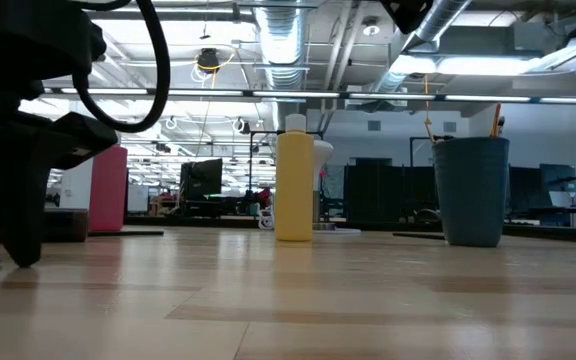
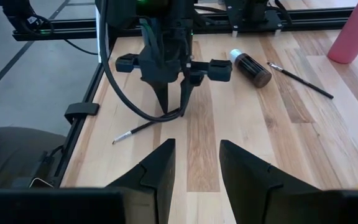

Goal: Pick & Place Paint Supplies
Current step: Put the bottom black silver paintbrush into the blue cup

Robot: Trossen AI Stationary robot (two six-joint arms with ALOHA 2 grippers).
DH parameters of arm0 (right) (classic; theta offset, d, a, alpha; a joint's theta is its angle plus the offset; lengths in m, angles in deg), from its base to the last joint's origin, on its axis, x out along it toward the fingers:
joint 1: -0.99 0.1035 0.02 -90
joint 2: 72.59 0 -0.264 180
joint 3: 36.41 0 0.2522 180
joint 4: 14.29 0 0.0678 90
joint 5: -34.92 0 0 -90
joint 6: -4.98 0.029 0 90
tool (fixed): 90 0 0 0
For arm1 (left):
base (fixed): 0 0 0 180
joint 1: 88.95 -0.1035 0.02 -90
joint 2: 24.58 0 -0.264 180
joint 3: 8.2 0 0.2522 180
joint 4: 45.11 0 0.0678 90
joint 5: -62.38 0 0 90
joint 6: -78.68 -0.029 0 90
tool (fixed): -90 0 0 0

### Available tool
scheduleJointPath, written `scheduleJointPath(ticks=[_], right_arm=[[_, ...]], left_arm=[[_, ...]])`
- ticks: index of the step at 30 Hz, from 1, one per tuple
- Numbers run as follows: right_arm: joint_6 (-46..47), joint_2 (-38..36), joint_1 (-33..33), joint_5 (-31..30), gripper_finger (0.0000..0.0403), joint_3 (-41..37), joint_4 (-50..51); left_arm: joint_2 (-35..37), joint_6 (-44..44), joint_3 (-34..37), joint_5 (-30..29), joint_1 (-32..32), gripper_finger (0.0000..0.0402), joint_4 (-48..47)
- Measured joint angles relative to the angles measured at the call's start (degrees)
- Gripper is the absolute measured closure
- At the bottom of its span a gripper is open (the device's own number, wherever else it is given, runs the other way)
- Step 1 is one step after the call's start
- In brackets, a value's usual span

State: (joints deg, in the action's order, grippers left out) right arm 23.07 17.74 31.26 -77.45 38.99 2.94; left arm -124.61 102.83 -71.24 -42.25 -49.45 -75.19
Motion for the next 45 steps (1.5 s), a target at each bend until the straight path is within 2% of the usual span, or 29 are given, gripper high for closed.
scheduleJointPath(ticks=[8, 10, 13, 17, 23, 29, 37, 45], right_arm=[[0.02, 0.0, 0.0, 0.0, 0.0284, 0.0, 0.0], [0.04, 0.0, 0.0, 0.0, 0.0284, 0.0, 0.0], [0.03, 0.13, 0.0, -0.02, 0.0284, 0.0, 0.36], [-0.38, 3.89, -0.51, 0.18, 0.0284, -0.17, 1.73], [-0.2, 13.21, -5.12, 8.04, 0.0284, 1.06, 1.22], [-0.44, 18.45, -7.62, 13.4, 0.0284, 5.49, 4.13], [-2.0, 20.63, -4.85, 13.18, 0.0284, 6.78, 4.24], [-2.18, 21.95, -3.69, 8.89, 0.0284, 6.84, 3.0]], left_arm=[[-0.07, 2.84, 0.31, -1.61, -0.2, 0.0386, 0.69], [-0.07, 4.17, 0.31, -1.9, -0.36, 0.0396, 0.77], [-0.13, 6.95, 0.34, -2.95, -0.78, 0.0396, 1.07], [-0.15, 8.26, 0.34, -3.01, -1.74, 0.04, 1.69], [-0.26, 9.95, 0.36, -2.3, -3.99, 0.04, 2.99], [-0.24, 11.28, 0.36, 1.3, -6.03, 0.04, 3.78], [-0.2, 15.04, 0.38, 6.62, -7.79, 0.0401, 5.15], [-0.26, 16.77, 0.42, 10.06, -8.94, 0.0401, 6.93]])
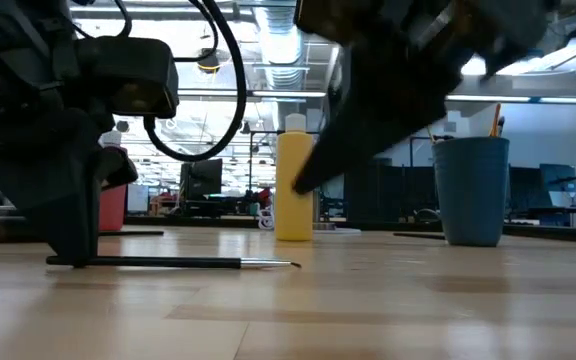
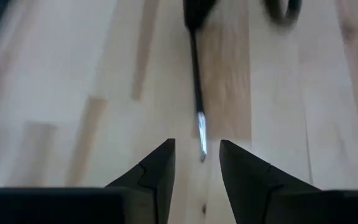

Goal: Pick & Place Paint Supplies
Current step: Put the bottom black silver paintbrush into the blue cup

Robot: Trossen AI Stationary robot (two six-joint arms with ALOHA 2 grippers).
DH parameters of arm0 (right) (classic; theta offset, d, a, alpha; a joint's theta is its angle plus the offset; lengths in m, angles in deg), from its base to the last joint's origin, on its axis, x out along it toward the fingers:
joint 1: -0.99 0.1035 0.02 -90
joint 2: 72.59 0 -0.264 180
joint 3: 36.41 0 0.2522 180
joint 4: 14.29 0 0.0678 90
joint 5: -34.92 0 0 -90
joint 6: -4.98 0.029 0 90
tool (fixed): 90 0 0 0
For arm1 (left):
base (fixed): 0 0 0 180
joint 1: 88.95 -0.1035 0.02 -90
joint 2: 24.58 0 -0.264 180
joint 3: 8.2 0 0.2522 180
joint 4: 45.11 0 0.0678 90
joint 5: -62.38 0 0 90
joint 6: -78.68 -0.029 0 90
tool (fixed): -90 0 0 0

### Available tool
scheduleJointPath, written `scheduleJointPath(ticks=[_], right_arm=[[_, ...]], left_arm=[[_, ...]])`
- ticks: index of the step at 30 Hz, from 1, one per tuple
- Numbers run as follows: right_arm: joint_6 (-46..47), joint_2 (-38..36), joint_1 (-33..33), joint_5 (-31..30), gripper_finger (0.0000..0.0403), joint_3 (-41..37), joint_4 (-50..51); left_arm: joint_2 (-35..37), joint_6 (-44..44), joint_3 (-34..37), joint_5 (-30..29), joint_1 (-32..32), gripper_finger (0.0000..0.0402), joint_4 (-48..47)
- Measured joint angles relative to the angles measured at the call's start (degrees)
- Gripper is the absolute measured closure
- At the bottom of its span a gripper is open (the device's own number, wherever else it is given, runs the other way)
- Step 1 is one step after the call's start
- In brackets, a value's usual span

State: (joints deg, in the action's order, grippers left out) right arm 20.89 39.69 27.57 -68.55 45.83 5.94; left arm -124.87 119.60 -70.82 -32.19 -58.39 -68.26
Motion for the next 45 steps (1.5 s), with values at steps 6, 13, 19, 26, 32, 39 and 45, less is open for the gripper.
scheduleJointPath(ticks=[6, 13, 19, 26, 32, 39, 45], right_arm=[[0.06, 3.28, -0.83, 0.52, 0.0284, -0.11, -1.19], [0.65, 4.8, -1.6, 1.68, 0.0284, -0.17, -2.4], [0.67, 5.21, -1.55, 1.81, 0.0284, -0.08, -2.45], [0.67, 5.21, -1.53, 1.78, 0.0284, -0.08, -1.83], [2.01, 5.21, -1.47, 1.52, 0.0293, 0.03, 0.97], [2.16, 5.18, -1.62, 1.14, 0.0336, 0.03, 1.51], [2.14, 5.13, -1.58, 1.16, 0.0394, 0.03, 2.1]], left_arm=[[-0.04, 0.01, 0.0, 0.54, -0.52, 0.0401, 0.67], [-0.07, -0.03, 0.0, 0.56, -0.52, 0.0401, 0.97], [-0.07, -0.1, 0.0, 0.52, -0.52, 0.0401, 1.41], [-0.07, -0.1, 0.0, 0.52, -1.12, 0.0401, 2.25], [-0.07, -0.02, 0.0, 0.49, -1.4, 0.0401, 3.33], [-0.07, -0.03, 0.0, 0.44, -1.42, 0.0401, 3.92], [-0.07, -0.03, 0.0, 0.33, -1.42, 0.0401, 4.02]])
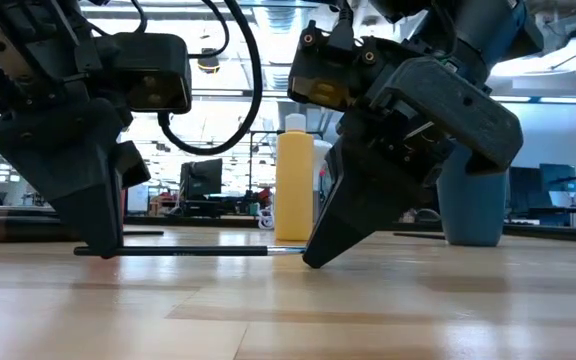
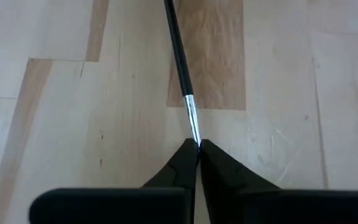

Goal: Pick & Place Paint Supplies
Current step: Put the bottom black silver paintbrush into the blue cup

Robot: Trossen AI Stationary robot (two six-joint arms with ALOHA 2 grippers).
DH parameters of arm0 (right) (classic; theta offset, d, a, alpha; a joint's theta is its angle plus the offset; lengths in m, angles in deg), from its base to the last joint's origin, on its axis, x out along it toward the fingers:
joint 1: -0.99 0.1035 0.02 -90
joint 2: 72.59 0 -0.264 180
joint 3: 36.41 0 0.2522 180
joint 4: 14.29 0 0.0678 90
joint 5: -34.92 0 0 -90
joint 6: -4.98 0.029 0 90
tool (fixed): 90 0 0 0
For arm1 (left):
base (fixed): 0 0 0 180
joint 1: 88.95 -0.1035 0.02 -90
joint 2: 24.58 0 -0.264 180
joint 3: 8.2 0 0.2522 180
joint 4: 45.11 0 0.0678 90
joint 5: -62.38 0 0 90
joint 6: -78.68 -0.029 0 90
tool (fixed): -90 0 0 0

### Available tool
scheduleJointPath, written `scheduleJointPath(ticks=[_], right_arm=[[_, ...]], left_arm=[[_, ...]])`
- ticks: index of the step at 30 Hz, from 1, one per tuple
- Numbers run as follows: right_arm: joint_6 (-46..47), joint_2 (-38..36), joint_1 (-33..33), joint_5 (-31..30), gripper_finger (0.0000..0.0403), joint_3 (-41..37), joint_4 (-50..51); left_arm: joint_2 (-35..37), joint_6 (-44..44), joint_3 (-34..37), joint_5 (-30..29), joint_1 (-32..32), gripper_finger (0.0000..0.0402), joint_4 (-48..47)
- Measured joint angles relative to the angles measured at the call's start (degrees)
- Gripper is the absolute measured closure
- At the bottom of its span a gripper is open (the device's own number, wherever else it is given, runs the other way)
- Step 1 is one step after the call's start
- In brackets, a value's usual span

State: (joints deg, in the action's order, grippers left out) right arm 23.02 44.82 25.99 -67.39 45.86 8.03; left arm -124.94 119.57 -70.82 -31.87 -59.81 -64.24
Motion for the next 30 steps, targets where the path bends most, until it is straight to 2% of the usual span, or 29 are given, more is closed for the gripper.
scheduleJointPath(ticks=[7, 15, 19, 30], right_arm=[[-0.03, 0.0, 0.0, 0.22, 0.0399, -0.04, -0.02], [0.8, 0.04, 0.09, 0.28, 0.0402, -0.13, -0.77], [0.94, 0.07, 0.12, 0.28, 0.0402, -0.2, -1.2], [1.53, 0.0, 0.65, -1.07, 0.0403, -0.33, -3.07]], left_arm=[[0.02, -0.23, 0.0, -0.7, 0.02, 0.0401, 0.23], [1.33, -5.13, -0.08, -4.8, 0.02, 0.0389, 0.84], [5.59, -9.74, -0.11, -10.32, 0.6, 0.0371, 0.7], [23.97, -18.93, -0.11, -19.91, 3.29, 0.0321, 0.73]])
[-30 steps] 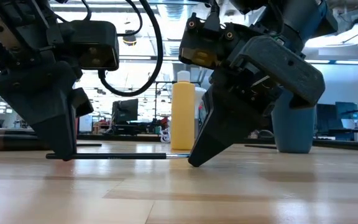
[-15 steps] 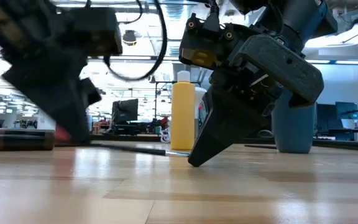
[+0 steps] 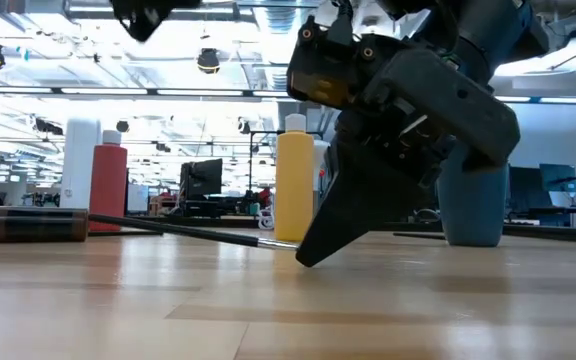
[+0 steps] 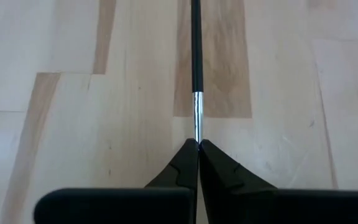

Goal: Pick & Place Paint Supplies
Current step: Put the bottom black silver paintbrush into the blue cup

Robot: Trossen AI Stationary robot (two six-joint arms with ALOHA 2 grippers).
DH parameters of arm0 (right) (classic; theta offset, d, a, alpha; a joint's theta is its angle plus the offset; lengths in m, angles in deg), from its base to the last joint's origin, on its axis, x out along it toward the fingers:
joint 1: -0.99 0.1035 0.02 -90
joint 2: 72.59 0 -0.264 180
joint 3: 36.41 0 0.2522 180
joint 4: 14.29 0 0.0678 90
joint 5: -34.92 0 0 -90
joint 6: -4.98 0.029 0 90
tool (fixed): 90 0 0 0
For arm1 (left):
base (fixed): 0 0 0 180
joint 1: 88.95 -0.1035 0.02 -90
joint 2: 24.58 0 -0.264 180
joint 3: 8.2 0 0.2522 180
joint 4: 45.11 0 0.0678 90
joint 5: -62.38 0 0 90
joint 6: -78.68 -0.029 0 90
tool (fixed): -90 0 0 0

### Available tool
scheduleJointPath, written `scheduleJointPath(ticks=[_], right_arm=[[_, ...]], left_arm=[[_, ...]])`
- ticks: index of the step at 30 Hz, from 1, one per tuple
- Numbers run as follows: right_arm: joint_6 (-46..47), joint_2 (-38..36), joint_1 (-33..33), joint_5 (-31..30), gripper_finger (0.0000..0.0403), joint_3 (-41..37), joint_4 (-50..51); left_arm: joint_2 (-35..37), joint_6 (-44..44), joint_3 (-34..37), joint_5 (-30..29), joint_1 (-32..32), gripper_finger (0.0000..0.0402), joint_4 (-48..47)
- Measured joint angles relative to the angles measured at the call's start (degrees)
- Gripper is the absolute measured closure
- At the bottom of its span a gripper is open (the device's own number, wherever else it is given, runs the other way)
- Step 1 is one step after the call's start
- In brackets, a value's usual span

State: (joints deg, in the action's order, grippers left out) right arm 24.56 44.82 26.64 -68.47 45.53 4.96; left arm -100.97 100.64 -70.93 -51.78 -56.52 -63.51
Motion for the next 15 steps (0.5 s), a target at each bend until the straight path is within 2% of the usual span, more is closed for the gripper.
scheduleJointPath(ticks=[7, 15], right_arm=[[2.22, -0.52, 0.22, -1.09, 0.0403, 0.09, 2.25], [9.86, -6.26, 0.55, -4.73, 0.0403, 0.11, 9.96]], left_arm=[[3.24, -2.27, 0.0, -0.48, 1.31, 0.0314, -0.45], [-2.85, -3.45, 2.61, -1.64, 1.16, 0.0313, -0.78]])
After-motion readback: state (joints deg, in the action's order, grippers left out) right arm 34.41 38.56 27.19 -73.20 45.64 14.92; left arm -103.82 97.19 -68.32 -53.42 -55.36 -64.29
